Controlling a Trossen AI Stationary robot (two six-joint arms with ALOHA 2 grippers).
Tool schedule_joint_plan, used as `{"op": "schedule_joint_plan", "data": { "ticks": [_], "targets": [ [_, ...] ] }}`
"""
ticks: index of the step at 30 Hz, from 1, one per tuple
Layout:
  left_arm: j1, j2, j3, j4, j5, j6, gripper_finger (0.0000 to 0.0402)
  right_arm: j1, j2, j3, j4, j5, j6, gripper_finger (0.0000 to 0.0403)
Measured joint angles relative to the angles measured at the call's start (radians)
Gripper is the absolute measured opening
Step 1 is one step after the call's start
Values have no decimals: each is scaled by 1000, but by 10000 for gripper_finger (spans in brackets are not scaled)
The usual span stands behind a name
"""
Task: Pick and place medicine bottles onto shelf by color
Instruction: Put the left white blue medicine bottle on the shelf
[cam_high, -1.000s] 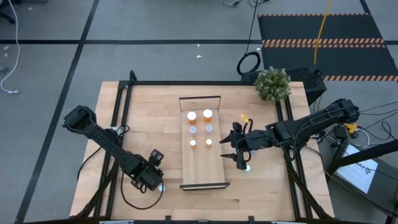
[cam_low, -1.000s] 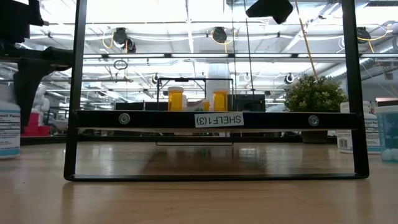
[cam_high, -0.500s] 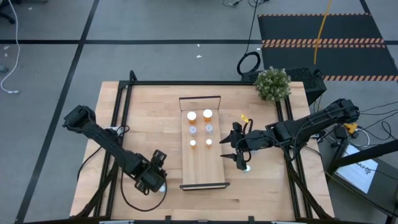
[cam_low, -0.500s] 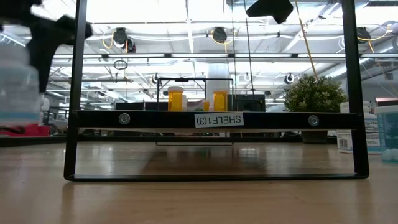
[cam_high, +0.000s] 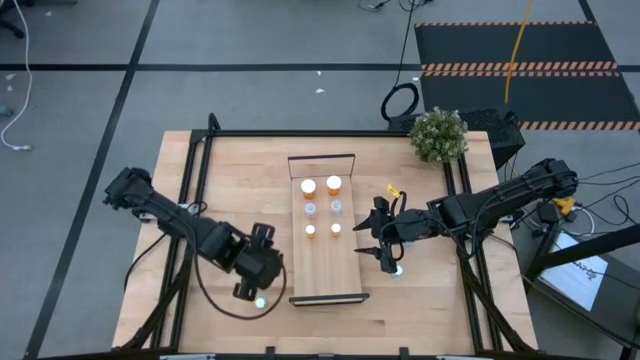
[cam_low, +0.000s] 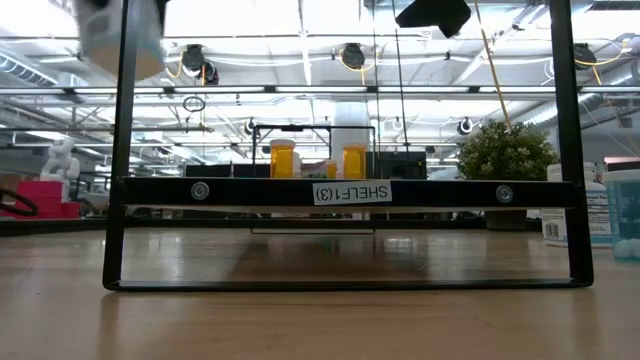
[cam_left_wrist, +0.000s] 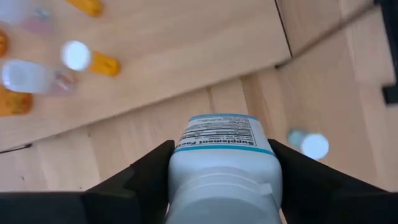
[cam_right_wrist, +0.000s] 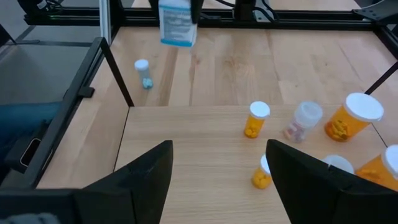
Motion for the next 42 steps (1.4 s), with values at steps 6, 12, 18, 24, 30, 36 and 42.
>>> {"op": "schedule_joint_plan", "data": {
  "ticks": [6, 12, 18, 24, 30, 36, 42],
  "targets": [
    [57, 1, 75, -11, 0, -33, 237, 0, 0, 0, -1, 0, -12, 251],
    [99, 9, 94, 34, 0, -55, 235, 0, 0, 0, -1, 0, -33, 251],
    [144, 9, 94, 75, -1, -86, 235, 0, -2, 0, -6, 0, -39, 251],
    [165, 60, 95, 113, 8, -104, 234, 0, -6, 0, -8, 0, -52, 251],
    [166, 148, 95, 139, 13, -82, 238, 0, -7, 0, -12, 0, -60, 251],
    [172, 230, 95, 154, 10, -38, 240, 0, -6, 0, -16, 0, -60, 251],
    [191, 287, 94, 184, 9, -34, 240, 0, -6, 0, -17, 0, -60, 251]
  ]
}}
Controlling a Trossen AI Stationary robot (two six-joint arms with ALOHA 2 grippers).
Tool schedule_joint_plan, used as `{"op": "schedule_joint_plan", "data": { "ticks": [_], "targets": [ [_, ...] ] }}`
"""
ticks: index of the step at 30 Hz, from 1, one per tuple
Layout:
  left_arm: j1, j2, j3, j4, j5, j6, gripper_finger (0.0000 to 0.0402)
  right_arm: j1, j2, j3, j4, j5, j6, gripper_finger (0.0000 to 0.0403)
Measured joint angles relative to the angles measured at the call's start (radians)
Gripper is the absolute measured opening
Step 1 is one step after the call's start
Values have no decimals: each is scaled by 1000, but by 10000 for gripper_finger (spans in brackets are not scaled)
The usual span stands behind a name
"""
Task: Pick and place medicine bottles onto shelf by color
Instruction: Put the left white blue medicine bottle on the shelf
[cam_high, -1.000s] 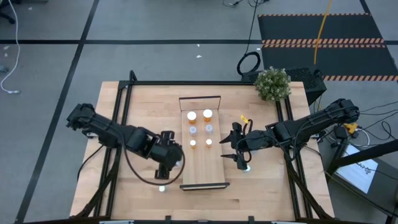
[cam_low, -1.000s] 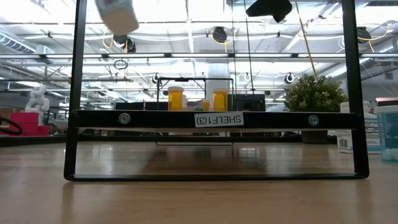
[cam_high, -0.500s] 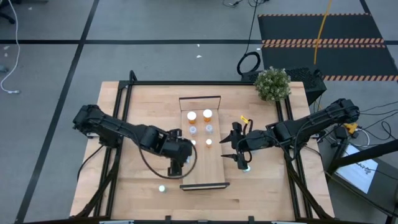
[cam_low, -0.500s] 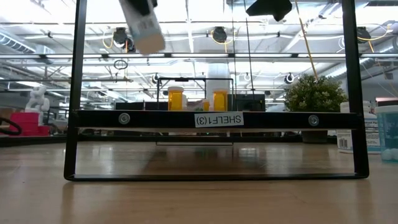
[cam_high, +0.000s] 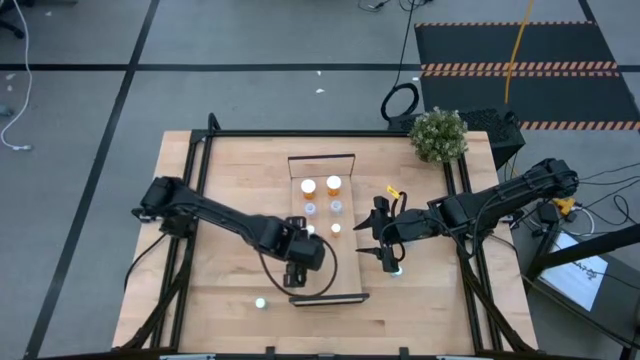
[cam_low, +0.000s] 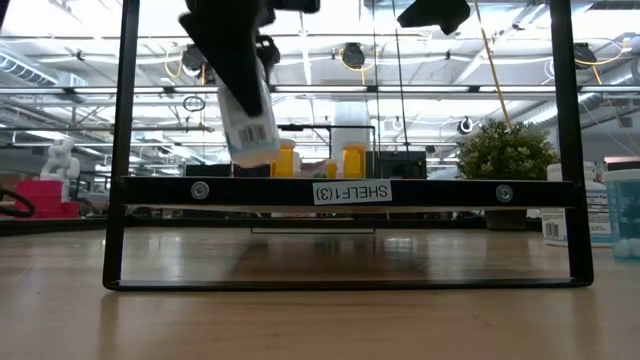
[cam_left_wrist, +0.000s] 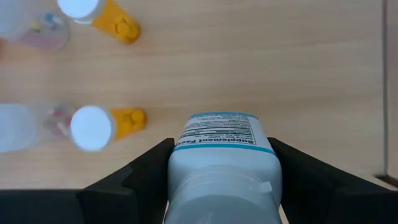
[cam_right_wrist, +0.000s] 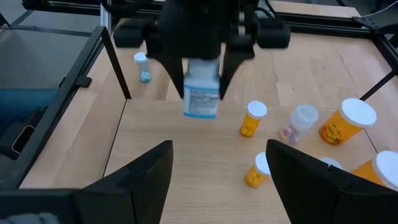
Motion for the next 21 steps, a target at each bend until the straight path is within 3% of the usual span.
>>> {"op": "schedule_joint_plan", "data": {
  "ticks": [21],
  "targets": [
    [28, 59, -2, 61, -16, -30, 241, 0, 0, 0, -8, 0, 1, 251]
  ]
}}
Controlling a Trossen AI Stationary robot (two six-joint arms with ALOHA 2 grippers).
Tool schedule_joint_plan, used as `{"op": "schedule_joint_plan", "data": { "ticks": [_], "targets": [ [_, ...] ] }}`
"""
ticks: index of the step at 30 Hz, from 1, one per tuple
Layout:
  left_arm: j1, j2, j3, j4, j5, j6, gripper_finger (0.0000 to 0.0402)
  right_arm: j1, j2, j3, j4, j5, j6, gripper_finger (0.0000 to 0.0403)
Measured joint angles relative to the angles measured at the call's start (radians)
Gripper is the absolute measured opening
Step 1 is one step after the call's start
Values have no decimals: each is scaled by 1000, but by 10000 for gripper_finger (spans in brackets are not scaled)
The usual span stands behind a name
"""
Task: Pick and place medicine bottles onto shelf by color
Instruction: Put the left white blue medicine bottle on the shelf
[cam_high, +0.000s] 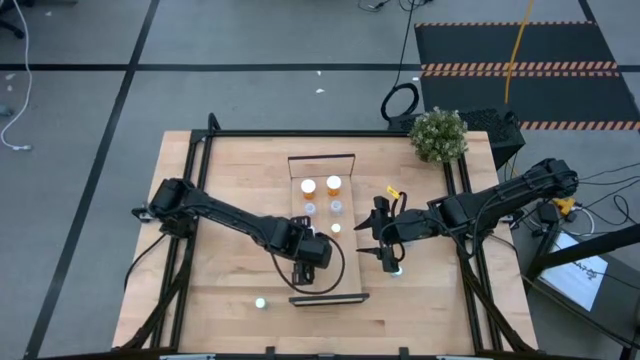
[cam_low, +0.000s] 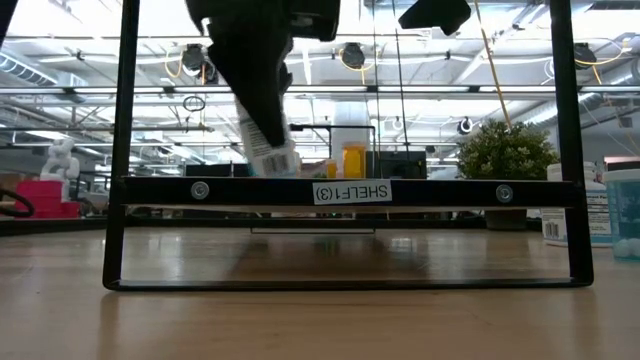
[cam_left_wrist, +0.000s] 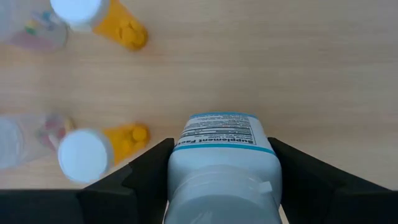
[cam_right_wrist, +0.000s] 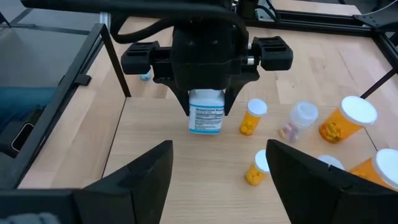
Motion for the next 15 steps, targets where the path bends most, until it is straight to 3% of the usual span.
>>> {"op": "schedule_joint_plan", "data": {
  "ticks": [15],
  "targets": [
    [0, 3, 0, 8, 1, 13, 242, 0, 0, 0, -6, 0, 3, 251]
  ]
}}
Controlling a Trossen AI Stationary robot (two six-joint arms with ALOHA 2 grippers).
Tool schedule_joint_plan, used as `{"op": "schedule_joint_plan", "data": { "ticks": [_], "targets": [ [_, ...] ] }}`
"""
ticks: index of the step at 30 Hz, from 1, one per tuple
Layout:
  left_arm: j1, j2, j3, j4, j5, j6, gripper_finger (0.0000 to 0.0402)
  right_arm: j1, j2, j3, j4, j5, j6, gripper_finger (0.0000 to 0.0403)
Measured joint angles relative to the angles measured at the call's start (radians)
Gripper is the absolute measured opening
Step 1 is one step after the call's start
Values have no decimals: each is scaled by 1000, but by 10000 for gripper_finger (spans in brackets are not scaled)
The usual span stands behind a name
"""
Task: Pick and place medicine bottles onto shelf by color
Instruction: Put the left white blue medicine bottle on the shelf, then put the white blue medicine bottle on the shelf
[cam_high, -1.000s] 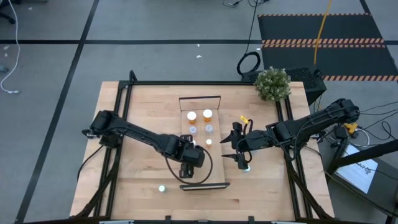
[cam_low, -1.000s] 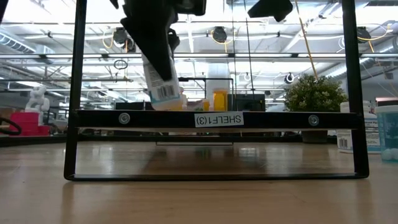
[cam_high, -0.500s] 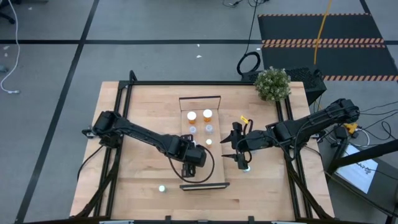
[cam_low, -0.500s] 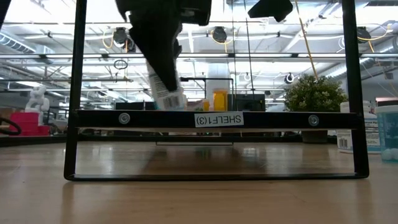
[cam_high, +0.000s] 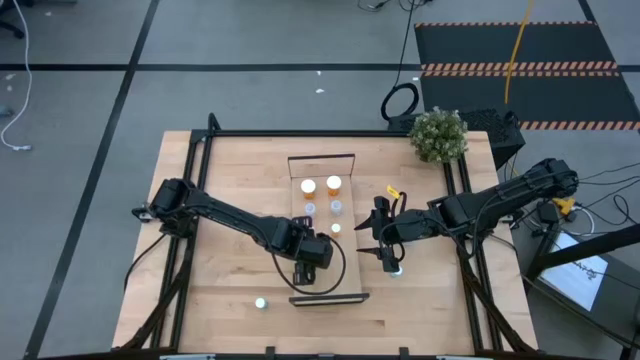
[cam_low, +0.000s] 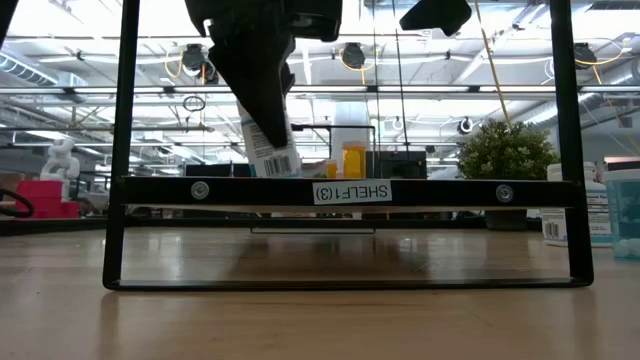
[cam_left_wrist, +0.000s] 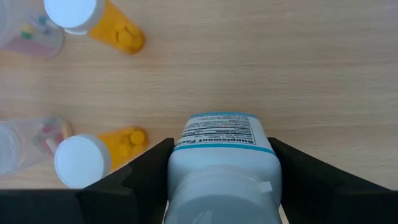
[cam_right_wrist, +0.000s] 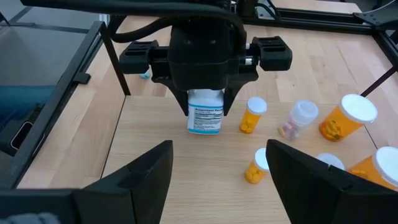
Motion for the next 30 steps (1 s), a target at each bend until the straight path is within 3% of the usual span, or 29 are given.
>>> {"op": "schedule_joint_plan", "data": {
  "ticks": [5, 16, 23, 30],
  "targets": [
    [0, 0, 0, 2, 0, 0, 248, 0, 0, 0, 0, 0, 0, 251],
    [0, 0, 1, 48, 0, -24, 318, 0, 0, 0, 0, 0, 0, 251],
    [0, -30, 1, 52, 52, -70, 323, 0, 0, 0, 0, 0, 1, 251],
    [-2, -145, 1, 50, 44, -102, 324, 0, 0, 0, -1, 0, 32, 251]
  ]
}}
